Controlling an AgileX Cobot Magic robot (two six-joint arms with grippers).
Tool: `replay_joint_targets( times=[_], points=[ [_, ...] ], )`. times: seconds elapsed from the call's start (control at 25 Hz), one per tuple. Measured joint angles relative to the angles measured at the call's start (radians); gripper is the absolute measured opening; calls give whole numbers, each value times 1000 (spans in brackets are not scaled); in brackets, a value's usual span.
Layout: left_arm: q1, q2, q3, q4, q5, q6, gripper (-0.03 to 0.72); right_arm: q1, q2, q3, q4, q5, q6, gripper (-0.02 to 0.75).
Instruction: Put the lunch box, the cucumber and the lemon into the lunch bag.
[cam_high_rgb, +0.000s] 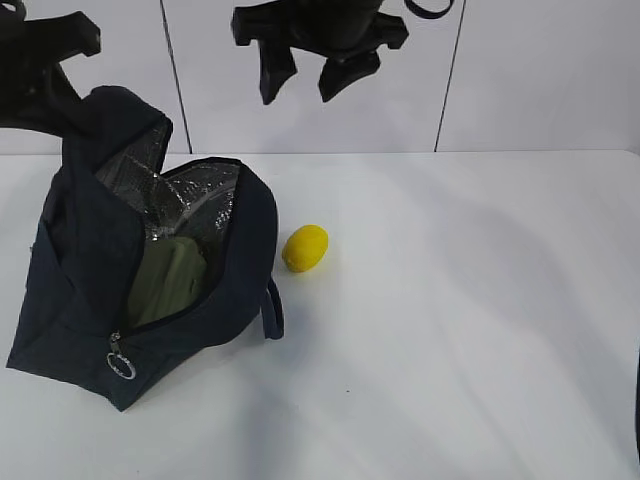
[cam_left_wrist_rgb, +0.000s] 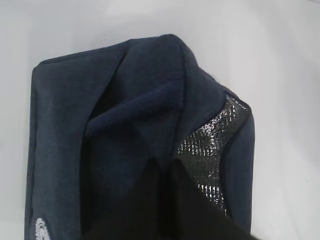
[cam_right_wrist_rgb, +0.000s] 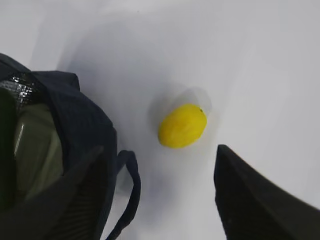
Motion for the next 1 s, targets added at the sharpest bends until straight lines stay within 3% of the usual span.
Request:
replay_joint_targets(
  times=[0.24,0.48,0.68,1.0],
  points=[
    [0,0,0,6,0,0,-5,-67,-3,35,42,0,8,510],
    [0,0,0,14,0,0,-5,-70,-20,201,92,0,17,505],
    [0,0,0,17,0,0,-5,-70,-30,292,85,0,49,505],
    [0,0,0,18,0,0,-5,-70,-27,298,6,-3,210,505]
  ],
)
